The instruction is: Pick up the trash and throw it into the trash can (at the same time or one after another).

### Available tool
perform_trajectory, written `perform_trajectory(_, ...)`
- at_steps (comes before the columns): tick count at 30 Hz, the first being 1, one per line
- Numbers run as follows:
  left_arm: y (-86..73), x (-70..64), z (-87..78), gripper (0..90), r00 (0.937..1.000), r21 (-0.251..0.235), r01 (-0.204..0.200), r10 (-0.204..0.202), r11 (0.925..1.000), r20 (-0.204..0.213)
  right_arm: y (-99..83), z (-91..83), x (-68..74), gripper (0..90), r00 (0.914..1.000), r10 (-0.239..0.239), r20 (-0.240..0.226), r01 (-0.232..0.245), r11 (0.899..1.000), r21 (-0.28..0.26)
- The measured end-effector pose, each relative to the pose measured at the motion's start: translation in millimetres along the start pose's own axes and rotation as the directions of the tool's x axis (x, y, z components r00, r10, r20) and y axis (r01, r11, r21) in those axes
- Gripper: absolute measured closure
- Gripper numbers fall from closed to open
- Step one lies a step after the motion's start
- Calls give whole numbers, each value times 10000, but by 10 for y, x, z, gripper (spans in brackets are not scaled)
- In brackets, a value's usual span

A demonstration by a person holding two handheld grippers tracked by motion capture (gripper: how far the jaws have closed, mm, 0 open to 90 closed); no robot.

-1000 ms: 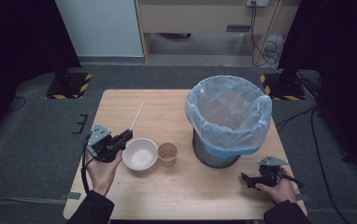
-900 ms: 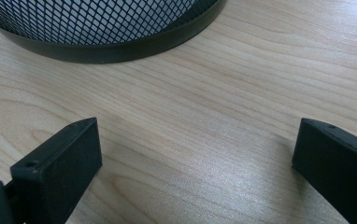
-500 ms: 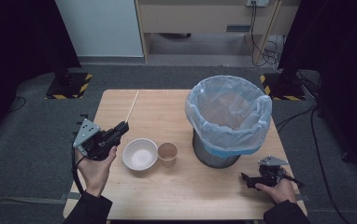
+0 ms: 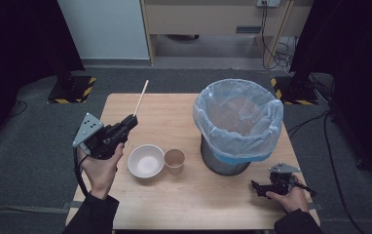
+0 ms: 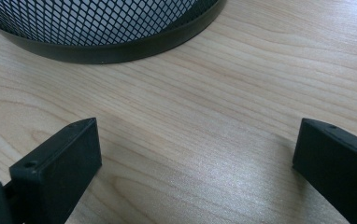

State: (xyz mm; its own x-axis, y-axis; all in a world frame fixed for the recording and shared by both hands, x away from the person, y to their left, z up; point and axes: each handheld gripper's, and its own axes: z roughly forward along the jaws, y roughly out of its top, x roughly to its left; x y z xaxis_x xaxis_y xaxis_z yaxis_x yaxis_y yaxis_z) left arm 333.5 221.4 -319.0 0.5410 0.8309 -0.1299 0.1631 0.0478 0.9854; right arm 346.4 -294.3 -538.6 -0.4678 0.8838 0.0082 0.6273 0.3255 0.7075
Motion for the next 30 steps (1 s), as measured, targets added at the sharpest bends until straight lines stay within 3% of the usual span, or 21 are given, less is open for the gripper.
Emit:
perform_trajectory(12,175,-158,157,850,9989,-235,-233,243,9995,413,0,0,0,14,10000,3,-2,-3,10000,2)
perform_trajectory(30,496,-476,422,851,9908,-577,-733,793,9956,1096,0,0,-1,14,10000,-1,-4,1,10000,2)
